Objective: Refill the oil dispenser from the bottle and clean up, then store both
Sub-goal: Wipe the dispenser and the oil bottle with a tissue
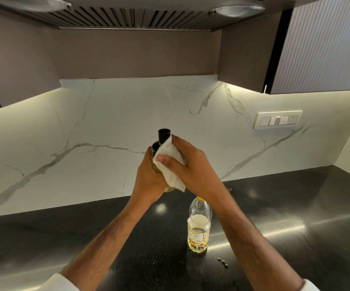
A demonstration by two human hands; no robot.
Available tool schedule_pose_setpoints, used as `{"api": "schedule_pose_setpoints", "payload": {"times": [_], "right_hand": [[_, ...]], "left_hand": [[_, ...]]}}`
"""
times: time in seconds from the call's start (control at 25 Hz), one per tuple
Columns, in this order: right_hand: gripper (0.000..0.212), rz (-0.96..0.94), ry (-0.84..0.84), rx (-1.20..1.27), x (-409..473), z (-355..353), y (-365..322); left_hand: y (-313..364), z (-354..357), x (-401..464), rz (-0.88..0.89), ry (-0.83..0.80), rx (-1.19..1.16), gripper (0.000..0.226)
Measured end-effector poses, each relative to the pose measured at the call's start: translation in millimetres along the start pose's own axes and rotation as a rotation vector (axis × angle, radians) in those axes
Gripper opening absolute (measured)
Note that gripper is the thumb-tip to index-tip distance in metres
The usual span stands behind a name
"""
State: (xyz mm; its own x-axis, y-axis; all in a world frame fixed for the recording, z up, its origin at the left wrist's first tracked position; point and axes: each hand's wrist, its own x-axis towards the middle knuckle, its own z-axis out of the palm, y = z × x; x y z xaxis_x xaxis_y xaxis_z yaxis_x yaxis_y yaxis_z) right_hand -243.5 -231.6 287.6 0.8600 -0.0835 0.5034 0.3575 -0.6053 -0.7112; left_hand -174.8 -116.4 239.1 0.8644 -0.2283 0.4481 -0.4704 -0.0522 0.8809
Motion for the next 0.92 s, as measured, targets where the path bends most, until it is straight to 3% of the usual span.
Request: {"api": "schedule_pose_setpoints", "payload": {"times": [0.12, 0.32, 0.52, 0.6, 0.72, 0.8, 0.92], "right_hand": [[0.058, -0.065, 0.181, -0.045, -12, 12, 1], [0.054, -0.181, 0.295, -0.279, -29, 30, 18], [0.051, -0.364, 0.307, -0.443, -44, 20, 20], [0.039, -0.387, 0.225, -0.352, -44, 2, 13], [0.023, -0.205, 0.212, -0.164, -22, -33, 4], [0.016, -0.062, 0.256, -0.015, 4, -49, 4], [0.01, 0.05, 0.121, 0.259, 35, -51, 4]], "left_hand": [[0, -2, 0, 0.02, -0.003, 0.066, 0.077], [-16, -4, 2, 0.011, 0.028, 0.13, 0.035], [-19, -7, 2, 0.039, 0.018, 0.121, 0.053], [-20, -9, 1, 0.026, 0.021, 0.06, 0.059], [-19, -12, 4, 0.006, -0.011, 0.014, 0.077], [-17, -15, 5, 0.008, -0.081, -0.01, 0.084], [-10, -18, 4, 0.033, -0.296, -0.236, 0.082]]}}
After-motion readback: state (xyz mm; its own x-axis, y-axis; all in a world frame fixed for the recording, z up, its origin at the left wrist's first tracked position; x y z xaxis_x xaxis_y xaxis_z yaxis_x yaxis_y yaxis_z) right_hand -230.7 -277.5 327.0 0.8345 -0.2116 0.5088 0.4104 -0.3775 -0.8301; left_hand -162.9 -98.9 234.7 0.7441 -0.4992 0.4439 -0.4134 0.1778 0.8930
